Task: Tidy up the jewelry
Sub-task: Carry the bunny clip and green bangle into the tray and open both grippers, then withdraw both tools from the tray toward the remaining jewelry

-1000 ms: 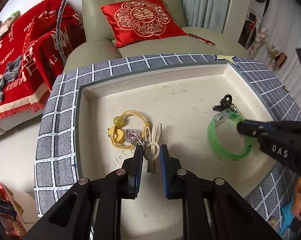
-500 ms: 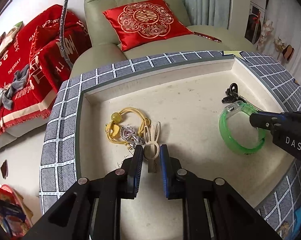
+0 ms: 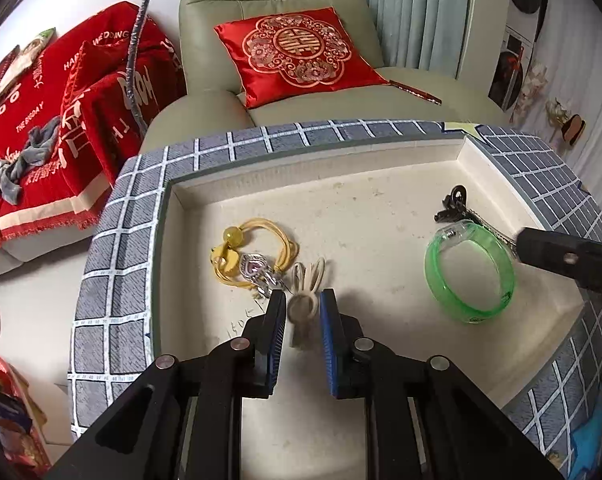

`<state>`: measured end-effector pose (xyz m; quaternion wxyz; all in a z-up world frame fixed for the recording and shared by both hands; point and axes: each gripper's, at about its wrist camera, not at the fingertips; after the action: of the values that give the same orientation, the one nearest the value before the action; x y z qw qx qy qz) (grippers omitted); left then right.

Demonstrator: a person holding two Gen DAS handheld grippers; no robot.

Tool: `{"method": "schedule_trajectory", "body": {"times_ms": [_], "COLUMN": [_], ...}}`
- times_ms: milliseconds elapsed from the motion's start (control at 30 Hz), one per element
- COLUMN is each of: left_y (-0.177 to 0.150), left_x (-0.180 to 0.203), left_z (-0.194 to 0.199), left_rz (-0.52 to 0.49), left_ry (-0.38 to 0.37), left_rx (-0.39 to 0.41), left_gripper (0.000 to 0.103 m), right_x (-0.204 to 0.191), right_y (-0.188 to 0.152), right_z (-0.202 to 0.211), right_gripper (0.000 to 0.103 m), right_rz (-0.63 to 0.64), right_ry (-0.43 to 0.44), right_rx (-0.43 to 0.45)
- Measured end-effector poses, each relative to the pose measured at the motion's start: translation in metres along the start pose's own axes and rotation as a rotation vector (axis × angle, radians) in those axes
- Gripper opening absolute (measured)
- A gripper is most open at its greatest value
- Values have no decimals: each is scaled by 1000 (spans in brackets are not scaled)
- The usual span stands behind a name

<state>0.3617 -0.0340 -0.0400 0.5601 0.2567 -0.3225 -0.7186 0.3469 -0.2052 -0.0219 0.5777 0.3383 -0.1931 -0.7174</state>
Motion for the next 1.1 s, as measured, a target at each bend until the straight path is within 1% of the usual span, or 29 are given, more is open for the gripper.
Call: {"method": "schedule_trajectory", "body": {"times_ms": [100,167,200,233,267,300,333,433,533,567,700,833,867,900,933,1000,1100], "left_y": [1,3,3,4,4,5,7,10,12,11,7,-3,-6,-10,-16,-24,-42], "left_x": [-1,-2,-3,-3,-4,-5,-6,-5,-7,-8,-12,-20,-22,-23,-24,-25,-27], "left_z": [2,3,4,5,9,15,18,25,38,41,63,85,91,96,102,109,121], "left_rz": [14,20,21,23,30,38,36,26,27,26,20,30,30,27,20,16,24], "left_ry": [-3,-3,-3,1,13,22,22,14,19,20,28,17,11,9,12,11,2], "left_rx": [9,11,12,14,30,66,81,84,107,113,151,163,162,162,162,159,139], "left_gripper": [33,33,43,81,97,103,103,103,103,103,103,103,103,103,103,103,103], "right_x": [2,6,8,9,10,11,11,13,14,14,14,9,8,8,7,7,6], "right_y": [0,-2,-2,-3,-4,-6,-8,-15,-21,-23,-31,-39,-41,-43,-45,-48,-55], "right_z": [12,16,18,21,24,27,31,39,48,50,63,79,84,88,92,97,100], "right_gripper": [58,58,58,58,58,58,58,58,60,62,80,84,87,98,103,103,103], "right_rz": [-18,-46,-56,-64,-65,-65,-65,-72,-78,-78,-73,-48,-44,-41,-39,-36,-25], "right_ry": [1,17,21,24,25,26,28,31,37,43,69,77,74,77,83,83,80], "right_rx": [12,-3,-6,-7,-5,-2,-1,-8,-10,-9,3,51,69,82,92,90,58]}}
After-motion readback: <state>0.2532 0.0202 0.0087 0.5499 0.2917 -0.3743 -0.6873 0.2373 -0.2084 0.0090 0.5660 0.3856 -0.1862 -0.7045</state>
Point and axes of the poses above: each gripper's, at about its wrist camera, not at the fingertips, and z roughly against the way its jaws point, x to its right, y to its top, and after that the axes turned 11 degrees about x, right-handed
